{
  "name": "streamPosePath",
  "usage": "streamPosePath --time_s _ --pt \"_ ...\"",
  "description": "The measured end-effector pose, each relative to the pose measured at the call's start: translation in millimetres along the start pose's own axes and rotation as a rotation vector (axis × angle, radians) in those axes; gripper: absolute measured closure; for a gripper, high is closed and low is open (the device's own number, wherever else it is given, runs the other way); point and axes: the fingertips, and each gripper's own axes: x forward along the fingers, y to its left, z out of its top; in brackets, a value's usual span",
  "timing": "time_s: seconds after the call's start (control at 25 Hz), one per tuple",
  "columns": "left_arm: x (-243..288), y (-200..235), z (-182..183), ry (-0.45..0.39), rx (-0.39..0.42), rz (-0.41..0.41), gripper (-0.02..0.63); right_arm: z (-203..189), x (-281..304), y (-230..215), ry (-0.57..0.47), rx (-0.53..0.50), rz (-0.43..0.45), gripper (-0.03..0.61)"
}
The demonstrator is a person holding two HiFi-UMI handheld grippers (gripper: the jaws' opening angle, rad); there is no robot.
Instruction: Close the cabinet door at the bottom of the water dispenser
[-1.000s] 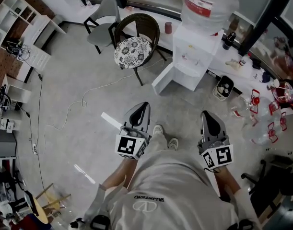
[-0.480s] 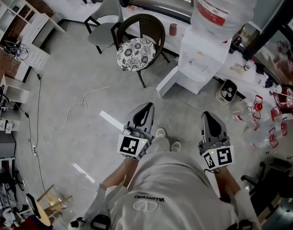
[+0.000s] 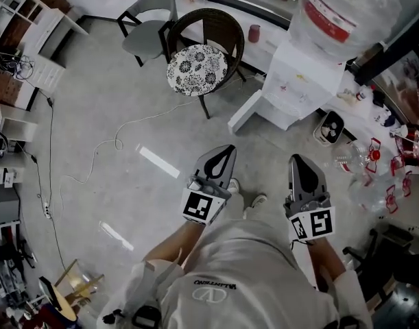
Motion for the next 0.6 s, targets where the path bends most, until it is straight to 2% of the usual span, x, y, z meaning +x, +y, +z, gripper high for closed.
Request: streamPosePath --time_s 0.16,0.28,0.44,0.6 --pt "24 25 -23 -0.006 0.009 0.024 0.607 -23 31 -14 0.001 -0.014 0.029 0.561" --pt "36 35 -59 -0.017 0.027 0.043 0.607 -65 49 -22 0.007 -0.021 0.082 0.561" --pt "52 50 -138 -0.011 0.065 0.034 0.607 -147 79 -30 0.001 -0.028 0.141 0.56" --pt "69 71 -242 0.024 0.098 0.042 0.607 -255 110 -40 0.016 0.009 0.182 0.56"
